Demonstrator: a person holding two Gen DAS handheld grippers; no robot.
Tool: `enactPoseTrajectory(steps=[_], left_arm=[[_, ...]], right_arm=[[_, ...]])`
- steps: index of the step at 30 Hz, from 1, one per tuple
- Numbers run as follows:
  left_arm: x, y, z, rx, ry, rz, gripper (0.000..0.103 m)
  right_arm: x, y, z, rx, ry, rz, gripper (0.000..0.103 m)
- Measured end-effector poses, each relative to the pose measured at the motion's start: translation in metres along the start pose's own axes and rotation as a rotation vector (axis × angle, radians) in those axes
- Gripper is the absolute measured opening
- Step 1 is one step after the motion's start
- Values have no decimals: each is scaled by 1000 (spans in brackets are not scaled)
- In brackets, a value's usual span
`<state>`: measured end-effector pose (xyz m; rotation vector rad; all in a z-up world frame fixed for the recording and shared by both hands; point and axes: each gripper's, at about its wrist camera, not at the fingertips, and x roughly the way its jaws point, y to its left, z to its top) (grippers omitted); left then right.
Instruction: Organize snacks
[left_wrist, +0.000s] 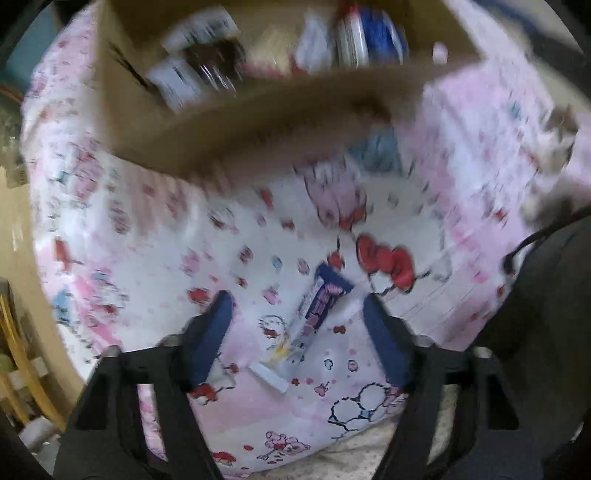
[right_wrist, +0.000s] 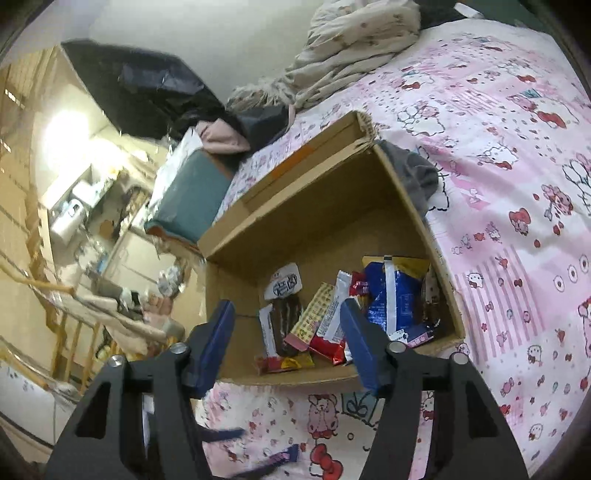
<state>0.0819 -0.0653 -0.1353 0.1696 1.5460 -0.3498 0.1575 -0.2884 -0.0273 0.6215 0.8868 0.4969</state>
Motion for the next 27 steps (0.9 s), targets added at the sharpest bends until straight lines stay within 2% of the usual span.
enactPoseTrajectory(steps=[1, 2, 4, 6, 8, 9, 11, 13, 15, 16, 18, 19, 20, 22, 27], left_arm=[[15, -5, 1, 28, 62, -9, 21], [21, -9, 0, 50, 78, 4, 14], [18, -17, 0, 98, 54, 52, 14], [-7, -21, 1, 81, -26, 47, 14], [-49, -18, 8, 25, -163, -36, 14], [-73, -15, 14, -6, -258, -71, 14], [-109, -4, 27, -85, -416, -61, 14], [-126, 12, 52, -185, -472, -31, 14], [-130, 23, 74, -248, -493, -19, 15], [-129, 27, 81, -269, -495, -18, 18], [-126, 36, 89, -293, -459, -41, 45], [-125, 39, 87, -313, -449, -44, 65], [-126, 39, 78, -321, -463, -48, 74], [-130, 41, 59, -325, -511, -18, 79], [-133, 56, 8, -358, -558, 49, 79]], right_arm=[[-1, -1, 0, 3, 1, -2, 63], [-3, -1, 0, 8, 2, -4, 63], [-6, -4, 1, 25, 3, 5, 63], [-11, -6, 1, 36, 4, 7, 63], [-17, -8, 0, 46, -2, 6, 63], [-20, -10, 0, 56, -5, 6, 63], [-22, -13, -1, 75, -2, 7, 63], [-20, -14, -2, 85, 10, 13, 63], [-18, -11, -4, 76, 17, 4, 64], [-17, -9, -5, 70, 21, 1, 66], [-15, -6, -6, 55, 30, -11, 86], [-16, -4, -7, 48, 30, -15, 90], [-17, -2, -8, 38, 29, -20, 94], [-20, 2, -11, 9, 27, -37, 94], [-23, 15, -24, -59, 39, -94, 94]])
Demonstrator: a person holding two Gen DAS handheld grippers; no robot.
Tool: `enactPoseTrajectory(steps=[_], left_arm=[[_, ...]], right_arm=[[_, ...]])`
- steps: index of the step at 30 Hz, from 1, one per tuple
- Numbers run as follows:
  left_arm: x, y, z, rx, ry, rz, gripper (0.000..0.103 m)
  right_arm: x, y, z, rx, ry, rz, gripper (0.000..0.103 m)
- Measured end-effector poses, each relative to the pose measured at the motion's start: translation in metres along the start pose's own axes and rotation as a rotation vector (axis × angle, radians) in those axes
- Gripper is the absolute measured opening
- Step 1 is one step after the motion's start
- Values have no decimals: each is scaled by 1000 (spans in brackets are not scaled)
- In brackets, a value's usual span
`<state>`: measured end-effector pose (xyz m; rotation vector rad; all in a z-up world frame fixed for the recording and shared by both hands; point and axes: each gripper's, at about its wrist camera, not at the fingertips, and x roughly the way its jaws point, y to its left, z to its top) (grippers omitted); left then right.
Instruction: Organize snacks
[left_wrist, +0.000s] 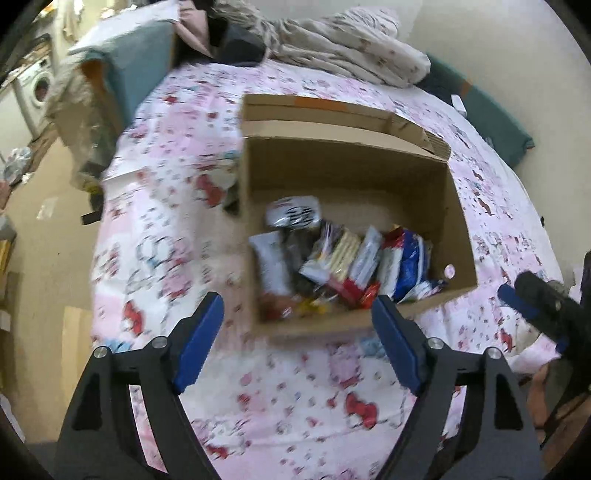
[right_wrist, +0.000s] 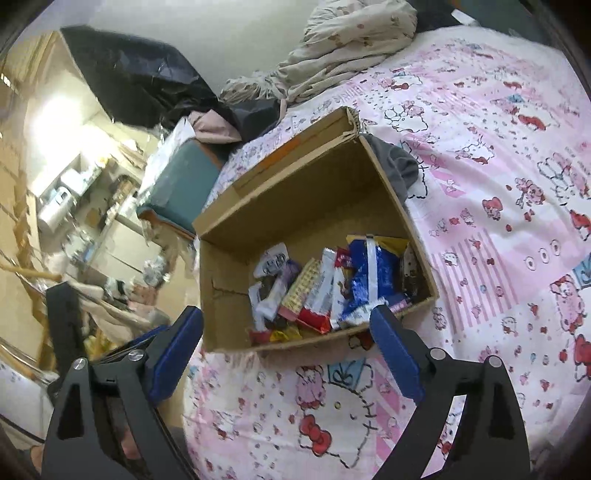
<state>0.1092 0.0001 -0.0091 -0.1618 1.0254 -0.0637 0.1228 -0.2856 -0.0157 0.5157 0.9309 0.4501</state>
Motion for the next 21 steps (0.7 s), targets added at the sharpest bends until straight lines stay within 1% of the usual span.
enactPoseTrajectory(steps=[2, 5, 8, 11, 13, 15, 16, 19, 21], left_arm=[[-14, 8, -14, -9, -30, 33, 79], [-30, 11, -28, 9, -67, 60, 79], [-46, 8, -36, 14, -138, 90, 79], [-57, 8, -42, -2, -201, 91, 79], [-57, 8, -44, -11, -217, 94, 80], [-56, 7, -47, -9, -221, 95, 84], [-55, 6, -49, -4, -218, 96, 88], [-52, 4, -53, 8, -201, 88, 91], [-51, 5, -54, 2, -199, 90, 98]], right_arm=[[-2, 10, -8, -50, -2, -40, 94], [-7, 28, -22, -134, -13, -86, 94], [-16, 45, -34, -201, -60, -130, 94], [-22, 58, -46, -261, -100, -177, 94], [-24, 62, -52, -276, -111, -195, 95], [-22, 64, -59, -288, -114, -207, 95], [-20, 64, -61, -293, -111, -225, 95], [-12, 66, -65, -317, -106, -273, 95], [-10, 66, -64, -329, -123, -298, 100]])
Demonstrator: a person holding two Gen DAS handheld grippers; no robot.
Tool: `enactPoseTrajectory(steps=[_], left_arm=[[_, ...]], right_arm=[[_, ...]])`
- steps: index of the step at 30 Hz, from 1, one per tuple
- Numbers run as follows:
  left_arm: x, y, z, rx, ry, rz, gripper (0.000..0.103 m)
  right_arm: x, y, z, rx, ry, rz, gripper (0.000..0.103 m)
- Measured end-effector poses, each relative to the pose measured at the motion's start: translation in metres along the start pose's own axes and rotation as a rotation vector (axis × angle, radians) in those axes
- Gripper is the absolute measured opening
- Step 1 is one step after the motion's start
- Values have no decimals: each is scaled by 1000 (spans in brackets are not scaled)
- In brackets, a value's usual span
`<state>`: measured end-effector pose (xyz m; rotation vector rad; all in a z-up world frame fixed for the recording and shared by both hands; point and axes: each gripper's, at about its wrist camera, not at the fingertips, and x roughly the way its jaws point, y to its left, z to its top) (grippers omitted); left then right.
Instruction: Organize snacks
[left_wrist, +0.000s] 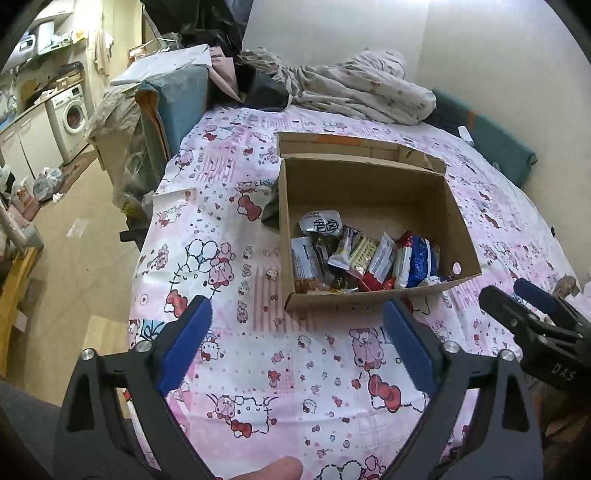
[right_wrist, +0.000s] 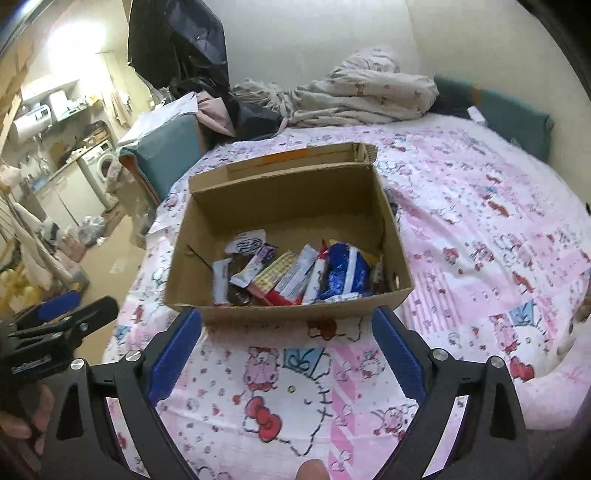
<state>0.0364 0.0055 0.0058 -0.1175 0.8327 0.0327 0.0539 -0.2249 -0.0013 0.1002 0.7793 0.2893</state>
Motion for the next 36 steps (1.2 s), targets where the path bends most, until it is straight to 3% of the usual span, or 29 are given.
enactPoseTrajectory(steps=[1, 14, 36], left_arm=[[0, 0, 0, -1, -2, 6, 103], [2, -2, -1, -27, 1, -21, 103], [3, 2, 1, -41, 5, -4, 103]], right_arm=[[0, 0, 0, 1, -9, -5, 101], [-1, 3, -1, -6, -12, -18, 103], [-4, 4, 3, -18, -38, -45, 103]])
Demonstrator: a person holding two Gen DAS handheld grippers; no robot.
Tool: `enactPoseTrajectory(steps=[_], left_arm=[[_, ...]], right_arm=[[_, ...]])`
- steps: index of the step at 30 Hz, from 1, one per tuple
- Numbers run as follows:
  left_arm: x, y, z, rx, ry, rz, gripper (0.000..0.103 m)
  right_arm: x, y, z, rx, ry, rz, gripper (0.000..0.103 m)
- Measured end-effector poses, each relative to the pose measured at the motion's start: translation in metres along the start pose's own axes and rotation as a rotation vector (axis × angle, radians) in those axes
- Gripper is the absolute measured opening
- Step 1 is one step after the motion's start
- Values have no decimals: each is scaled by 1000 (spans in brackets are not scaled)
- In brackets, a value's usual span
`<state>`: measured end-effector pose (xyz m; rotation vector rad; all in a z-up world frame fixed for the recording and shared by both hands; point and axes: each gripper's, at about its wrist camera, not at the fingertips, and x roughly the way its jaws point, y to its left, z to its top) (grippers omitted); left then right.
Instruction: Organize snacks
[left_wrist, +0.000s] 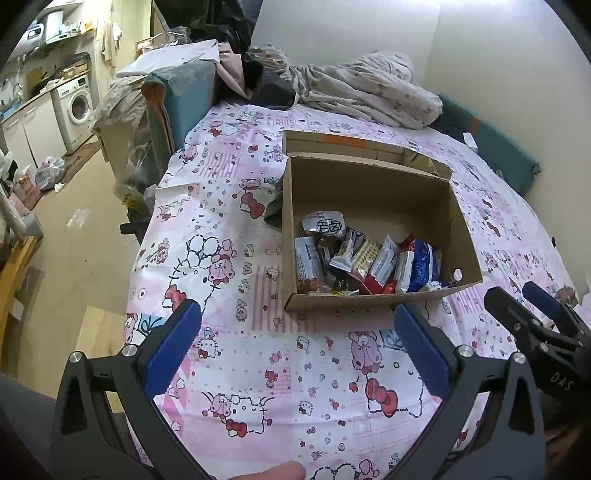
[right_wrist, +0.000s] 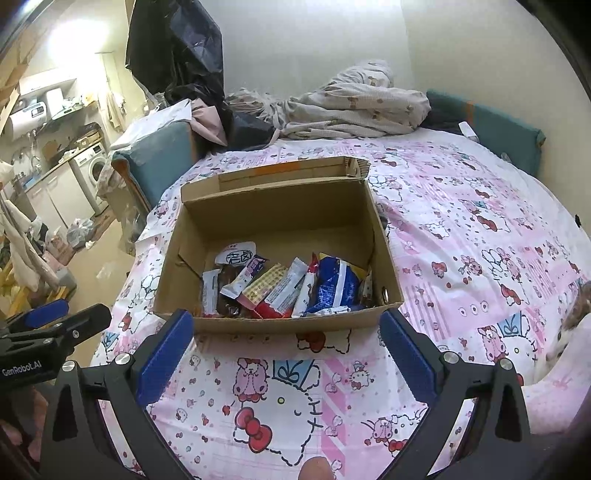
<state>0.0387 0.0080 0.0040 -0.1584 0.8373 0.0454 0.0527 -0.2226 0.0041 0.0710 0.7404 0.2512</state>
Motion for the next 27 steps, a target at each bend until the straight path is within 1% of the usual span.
enactPoseTrajectory(steps=[12, 21, 27], left_arm=[[1, -1, 0, -1, 8, 5, 103], [0, -1, 0, -3, -1, 6, 103], [5, 1, -1, -16, 20, -1, 103]], right_arm=[[1, -6, 0, 21, 5, -21, 103], [1, -8, 0, 25, 5, -24, 103], [2, -9, 0, 27, -1, -16, 103]])
